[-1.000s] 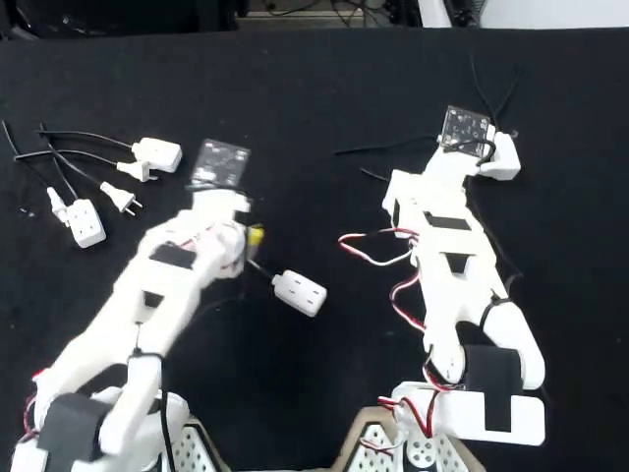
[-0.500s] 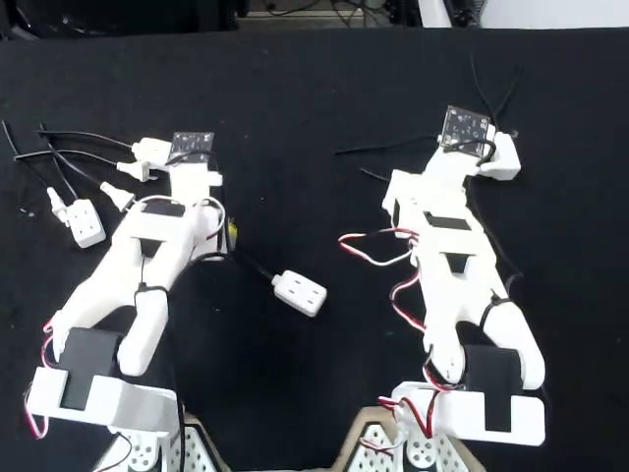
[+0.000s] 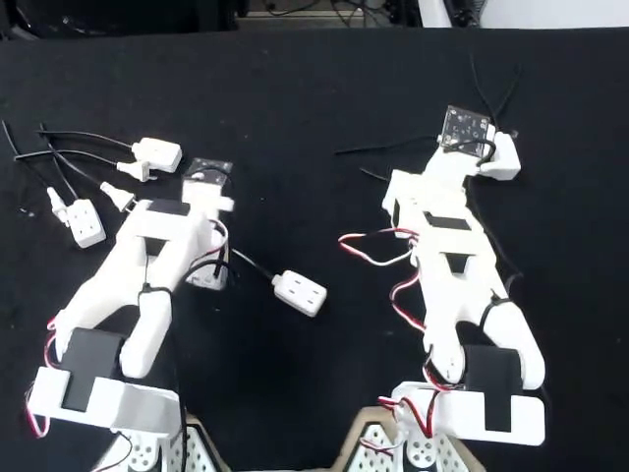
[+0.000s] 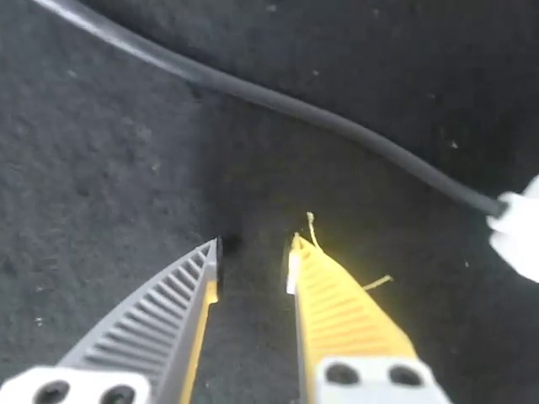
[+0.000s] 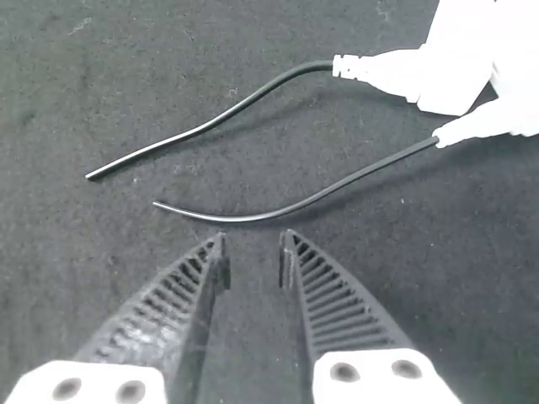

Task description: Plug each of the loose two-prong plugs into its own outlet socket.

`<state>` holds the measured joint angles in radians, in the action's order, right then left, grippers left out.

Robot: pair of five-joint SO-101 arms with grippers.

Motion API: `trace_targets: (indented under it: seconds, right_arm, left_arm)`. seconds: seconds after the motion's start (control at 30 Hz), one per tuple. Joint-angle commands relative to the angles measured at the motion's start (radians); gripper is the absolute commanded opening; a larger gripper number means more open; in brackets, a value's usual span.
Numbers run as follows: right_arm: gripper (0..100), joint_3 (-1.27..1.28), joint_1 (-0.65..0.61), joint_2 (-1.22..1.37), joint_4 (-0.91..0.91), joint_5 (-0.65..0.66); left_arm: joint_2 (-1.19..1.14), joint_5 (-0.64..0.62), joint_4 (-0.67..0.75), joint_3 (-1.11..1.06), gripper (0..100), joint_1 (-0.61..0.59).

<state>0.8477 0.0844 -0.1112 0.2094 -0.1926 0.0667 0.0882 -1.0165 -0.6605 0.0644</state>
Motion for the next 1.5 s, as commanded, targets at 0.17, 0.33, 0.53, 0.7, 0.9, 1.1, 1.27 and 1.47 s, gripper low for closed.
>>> trace_targets:
  seconds: [0.17, 0.33, 0.53, 0.7, 0.9, 1.1, 1.27, 1.47]
  right_arm:
    - [9.5, -0.065, 0.015, -0.058, 0.006, -0.008]
    - [9.5, -0.067, 0.044, -0.054, 0.006, -0.009]
    - [9.5, -0.067, 0.044, -0.054, 0.006, -0.009]
    - [9.5, -0.067, 0.044, -0.054, 0.005, -0.009]
    - [9.5, -0.067, 0.043, -0.054, 0.002, -0.009]
    - [9.5, -0.067, 0.043, -0.054, 0.003, -0.009]
    - [9.5, -0.067, 0.041, -0.053, 0.003, -0.009]
    - [9.5, -0.067, 0.041, -0.053, 0.002, -0.009]
  left_arm:
    - [-0.003, 0.003, 0.021, 0.048, 14, 0.335]
    - [-0.006, -0.101, 0.170, 0.045, 15, 0.403]
    - [-0.005, -0.178, 0.284, 0.051, 15, 0.426]
    - [0.006, -0.170, 0.196, 0.058, 15, 0.417]
    - [0.086, -0.094, 0.006, 0.154, 15, 0.326]
    - [0.100, -0.095, 0.206, 0.140, 15, 0.107]
    - [-0.037, -0.089, 0.396, 0.073, 15, 0.024]
    - [-0.149, -0.086, 0.394, 0.111, 15, -0.056]
